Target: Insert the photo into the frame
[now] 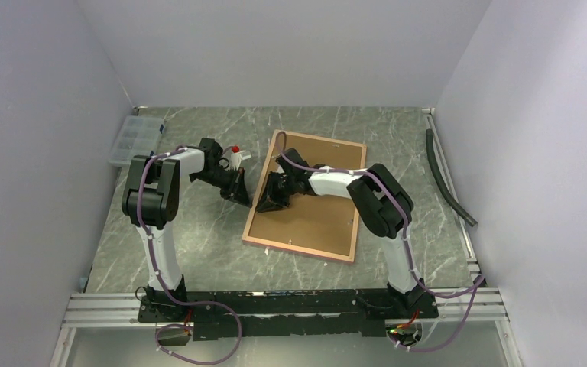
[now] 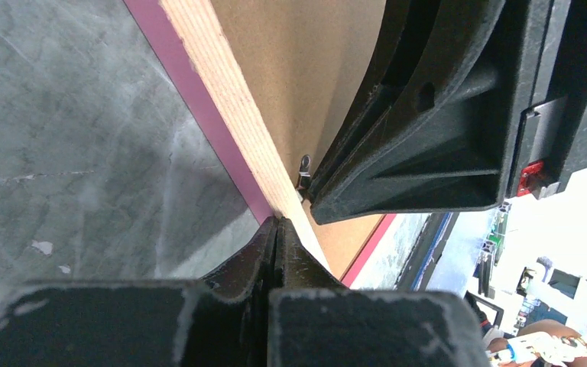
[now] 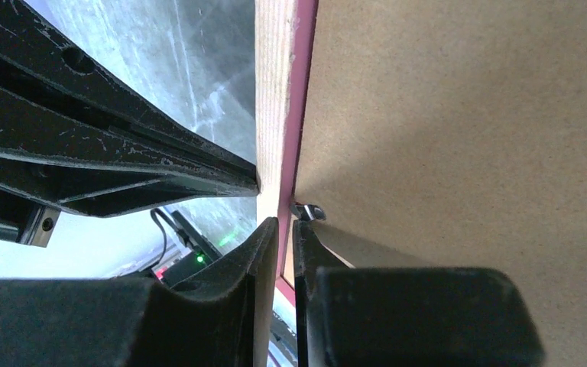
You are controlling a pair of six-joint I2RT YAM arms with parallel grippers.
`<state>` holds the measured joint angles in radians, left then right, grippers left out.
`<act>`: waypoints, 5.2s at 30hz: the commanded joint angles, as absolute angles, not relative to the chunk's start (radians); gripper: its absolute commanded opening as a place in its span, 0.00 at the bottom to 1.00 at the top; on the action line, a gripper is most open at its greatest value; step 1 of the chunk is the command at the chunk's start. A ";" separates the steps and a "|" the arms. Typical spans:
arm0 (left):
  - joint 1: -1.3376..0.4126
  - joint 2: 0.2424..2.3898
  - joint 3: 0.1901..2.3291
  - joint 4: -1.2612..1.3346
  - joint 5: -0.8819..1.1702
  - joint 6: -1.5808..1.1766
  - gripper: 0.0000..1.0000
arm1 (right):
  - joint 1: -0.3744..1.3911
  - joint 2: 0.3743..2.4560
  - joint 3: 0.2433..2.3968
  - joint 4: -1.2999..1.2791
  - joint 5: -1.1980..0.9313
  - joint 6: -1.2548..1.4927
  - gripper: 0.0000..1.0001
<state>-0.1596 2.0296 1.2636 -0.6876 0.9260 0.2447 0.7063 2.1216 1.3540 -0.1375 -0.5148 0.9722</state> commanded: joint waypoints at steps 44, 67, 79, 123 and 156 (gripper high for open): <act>-0.235 2.011 1.203 -0.649 0.957 0.188 0.03 | 0.699 2.093 1.235 0.022 -0.481 1.172 0.21; -0.167 2.273 1.703 -0.626 0.985 0.030 0.40 | 0.461 2.255 1.760 -0.293 -0.345 0.915 0.37; -0.199 2.301 1.641 -0.557 0.975 0.017 0.29 | 0.469 2.407 1.892 -0.266 -0.354 0.982 0.32; -0.190 2.231 1.555 -0.562 0.958 0.067 0.16 | 0.499 2.327 1.697 -0.101 -0.309 1.140 0.30; -0.245 2.066 1.317 -0.757 0.787 0.425 0.22 | -0.019 2.058 1.448 -0.253 -0.321 0.795 1.00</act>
